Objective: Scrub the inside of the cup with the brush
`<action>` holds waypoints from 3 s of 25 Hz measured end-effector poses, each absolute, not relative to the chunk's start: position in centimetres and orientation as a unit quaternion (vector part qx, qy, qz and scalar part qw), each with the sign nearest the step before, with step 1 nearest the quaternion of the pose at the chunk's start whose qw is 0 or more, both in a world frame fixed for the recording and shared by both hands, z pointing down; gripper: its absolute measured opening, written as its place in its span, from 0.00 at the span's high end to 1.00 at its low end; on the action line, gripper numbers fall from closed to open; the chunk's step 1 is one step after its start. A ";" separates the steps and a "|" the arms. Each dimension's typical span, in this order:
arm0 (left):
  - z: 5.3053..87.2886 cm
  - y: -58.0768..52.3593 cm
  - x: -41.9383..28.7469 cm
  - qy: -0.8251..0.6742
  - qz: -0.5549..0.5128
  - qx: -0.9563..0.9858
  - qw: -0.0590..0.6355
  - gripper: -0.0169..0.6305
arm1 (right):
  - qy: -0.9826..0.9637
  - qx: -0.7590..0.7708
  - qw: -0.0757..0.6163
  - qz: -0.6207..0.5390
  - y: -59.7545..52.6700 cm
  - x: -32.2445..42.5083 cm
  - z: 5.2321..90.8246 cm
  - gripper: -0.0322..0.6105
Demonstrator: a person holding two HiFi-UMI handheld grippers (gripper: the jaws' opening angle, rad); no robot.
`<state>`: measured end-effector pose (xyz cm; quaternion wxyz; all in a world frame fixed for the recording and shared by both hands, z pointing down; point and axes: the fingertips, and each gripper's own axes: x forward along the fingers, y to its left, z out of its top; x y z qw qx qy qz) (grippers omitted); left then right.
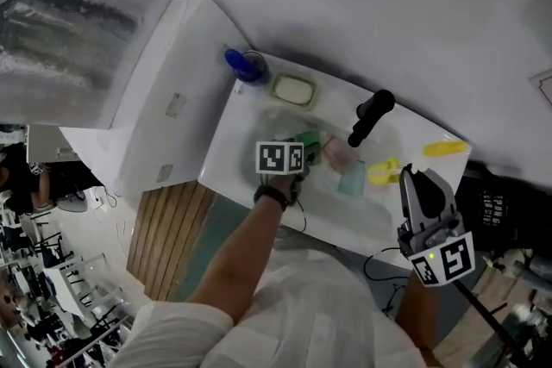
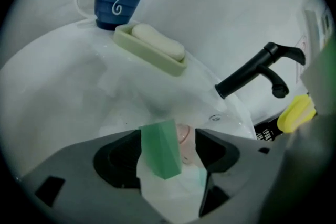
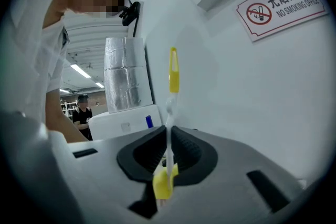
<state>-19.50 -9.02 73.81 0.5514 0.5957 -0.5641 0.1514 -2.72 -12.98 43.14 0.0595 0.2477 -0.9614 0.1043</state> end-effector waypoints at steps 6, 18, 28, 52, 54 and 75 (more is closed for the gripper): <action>76.1 -9.2 -19.6 -0.562 0.166 0.567 0.579 0.47 | -0.961 0.249 0.061 0.108 -13.6 -3.0 43.2 0.90; 79.2 -9.9 -19.6 -0.569 0.202 0.544 0.583 0.45 | -0.955 0.263 0.075 0.117 -14.3 -2.2 44.2 0.90; 79.2 -9.9 -19.3 -0.561 0.220 0.561 0.568 0.48 | -0.953 0.270 0.075 0.116 -14.1 -1.2 44.1 0.90; 52.8 -8.3 -14.8 -0.553 0.232 0.778 0.185 0.50 | -0.975 0.206 -0.060 0.054 -9.4 -3.1 30.4 0.90; 50.5 -7.6 -13.7 -0.541 0.242 0.792 0.146 0.50 | -0.977 0.193 -0.074 0.042 -8.3 -3.6 28.5 0.90; 39.1 -5.7 -6.1 -0.438 0.260 0.860 -0.041 0.50 | -0.986 0.153 -0.067 0.004 -3.4 -6.7 25.2 0.90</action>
